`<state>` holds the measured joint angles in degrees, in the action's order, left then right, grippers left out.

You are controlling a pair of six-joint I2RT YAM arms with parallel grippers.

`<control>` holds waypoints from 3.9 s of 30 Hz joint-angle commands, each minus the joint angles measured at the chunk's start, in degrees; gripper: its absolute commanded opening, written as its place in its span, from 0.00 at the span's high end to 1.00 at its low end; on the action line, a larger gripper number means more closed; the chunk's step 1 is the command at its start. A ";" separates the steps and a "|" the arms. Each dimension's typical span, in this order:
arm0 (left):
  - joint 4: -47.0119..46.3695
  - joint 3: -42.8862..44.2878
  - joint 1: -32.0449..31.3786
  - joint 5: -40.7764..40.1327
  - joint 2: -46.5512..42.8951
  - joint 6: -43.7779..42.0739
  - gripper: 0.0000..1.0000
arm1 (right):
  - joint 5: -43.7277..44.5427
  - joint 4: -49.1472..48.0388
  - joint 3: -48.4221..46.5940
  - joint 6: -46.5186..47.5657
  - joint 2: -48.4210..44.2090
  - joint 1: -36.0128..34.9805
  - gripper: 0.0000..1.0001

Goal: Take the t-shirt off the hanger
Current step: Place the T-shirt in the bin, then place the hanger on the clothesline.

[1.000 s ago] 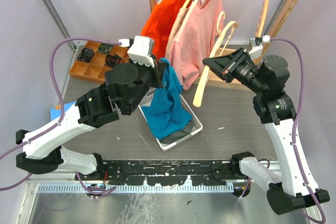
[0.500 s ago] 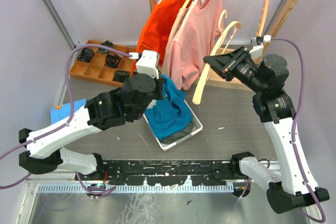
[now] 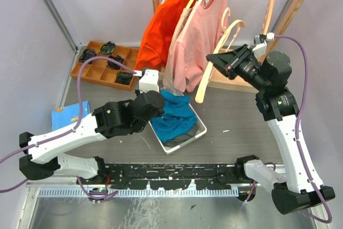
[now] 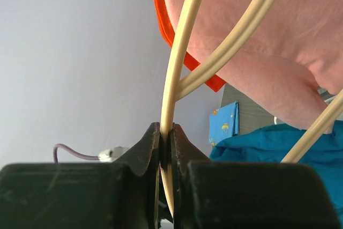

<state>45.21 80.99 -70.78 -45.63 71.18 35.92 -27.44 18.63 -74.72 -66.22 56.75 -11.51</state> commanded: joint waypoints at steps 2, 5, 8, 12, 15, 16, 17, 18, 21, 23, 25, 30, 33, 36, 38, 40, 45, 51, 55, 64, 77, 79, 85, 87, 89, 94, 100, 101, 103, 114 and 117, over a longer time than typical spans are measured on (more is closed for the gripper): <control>1.81 -4.75 -0.28 3.32 0.97 7.93 1.00 | 0.55 -8.09 -3.12 -0.87 0.95 -0.06 0.99; 0.66 -6.35 -0.23 7.23 3.16 8.90 1.00 | 0.27 -9.30 -3.54 -1.27 1.79 -0.06 1.00; 1.35 -6.02 -0.18 9.89 5.73 9.94 1.00 | -0.37 -10.38 -5.17 -1.45 3.18 -0.03 0.99; 1.63 -4.74 0.50 14.41 8.76 9.78 0.78 | -0.73 -11.01 -7.82 -1.33 5.04 0.00 0.99; 3.45 -3.45 2.12 19.17 10.31 10.45 0.37 | -0.74 -11.14 -9.85 -1.24 6.68 0.21 0.99; 4.70 -2.93 2.34 19.67 10.42 11.43 0.22 | -1.04 -11.41 -10.36 -1.42 7.41 0.27 0.99; 5.66 -2.43 2.56 20.19 10.42 11.74 0.15 | -1.52 -11.63 -11.12 -1.46 8.61 0.38 0.99; 6.91 -1.75 2.66 20.10 9.95 11.91 0.14 | -2.07 -11.68 -12.31 -1.33 9.66 0.61 0.99; 8.83 -0.81 2.67 18.93 7.57 12.49 0.07 | -3.26 -11.68 -15.65 -0.55 12.91 1.28 0.99; 9.26 0.05 2.68 18.08 5.40 12.61 0.05 | -3.61 -11.72 -17.60 -0.49 14.59 1.54 0.99; 8.81 1.48 2.66 17.21 3.49 11.55 0.04 | -3.76 -12.21 -18.99 -0.67 16.05 1.78 0.99; 6.85 5.63 2.67 14.20 -1.12 8.31 0.04 | -6.48 -15.78 -20.52 -3.32 20.20 3.85 0.99; 4.38 8.25 2.62 14.46 -1.74 3.79 0.04 | -8.69 -19.59 -21.34 -6.27 22.55 4.87 1.00; 3.57 11.39 2.69 14.32 -1.55 -2.21 0.04 | -8.81 -19.82 -23.92 -6.09 24.27 6.06 0.99; 2.51 12.90 2.64 13.48 -1.71 -4.36 0.04 | -8.54 -19.86 -24.33 -6.10 24.90 6.52 0.99; 0.66 13.96 2.67 12.85 -1.95 -5.73 0.04 | -8.78 -20.19 -24.69 -5.95 25.55 6.89 0.99; -3.73 15.25 2.67 10.98 -2.57 -8.65 0.04 | -9.21 -20.70 -26.57 -6.60 27.42 7.45 0.99; -5.32 16.57 2.67 9.99 -2.19 -11.18 0.04 | -8.97 -21.45 -27.83 -8.11 29.17 7.60 0.99; -5.66 17.00 2.67 9.74 -2.10 -11.31 0.04 | -8.04 -21.87 -27.54 -9.19 29.76 8.02 0.99; -6.29 17.22 2.62 8.94 -1.87 -12.25 0.03 | -6.96 -22.72 -28.28 -11.61 31.50 9.12 0.99; -6.80 16.61 2.72 8.01 -2.79 -12.53 0.02 | -5.06 -19.63 -27.43 -13.84 31.47 10.73 0.99; -6.80 16.42 2.73 8.02 -2.92 -12.39 0.02 | -4.84 -19.37 -26.87 -14.13 30.96 11.18 0.99; -6.88 16.29 2.76 8.02 -3.06 -12.24 0.02 | -4.70 -18.25 -25.18 -14.28 29.31 12.74 0.99; -6.87 16.20 2.71 8.16 -2.93 -12.10 0.02 | -4.73 -18.07 -24.25 -14.26 28.55 13.28 0.99; -6.97 16.22 2.77 8.40 -2.76 -12.05 0.02 | -4.73 -18.04 -23.18 -14.40 27.62 13.79 1.00; -7.28 16.22 2.76 9.07 -2.42 -11.78 0.02 | -4.81 -17.37 -21.56 -14.33 25.48 15.54 0.99; -7.50 15.64 2.76 9.60 -2.51 -11.19 0.02 | -5.34 -16.70 -20.04 -14.21 23.71 17.22 0.99; -7.55 15.54 2.78 9.59 -2.55 -11.08 0.02 | -5.48 -16.66 -19.69 -14.24 23.49 17.48 0.99; -7.59 15.31 2.75 9.60 -2.86 -10.92 0.02 | -5.71 -16.68 -19.19 -14.28 23.12 17.86 0.96; -7.59 14.79 2.76 9.42 -3.76 -10.52 0.02 | -6.92 -14.58 -20.02 -12.11 22.00 18.23 0.57; -7.76 14.85 2.75 9.63 -3.55 -10.74 0.02 | -6.93 -12.43 -20.20 -10.12 20.68 18.21 0.55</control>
<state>39.70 96.01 -68.23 -36.03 68.45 24.73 -33.36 5.93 -93.84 -79.26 81.62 6.50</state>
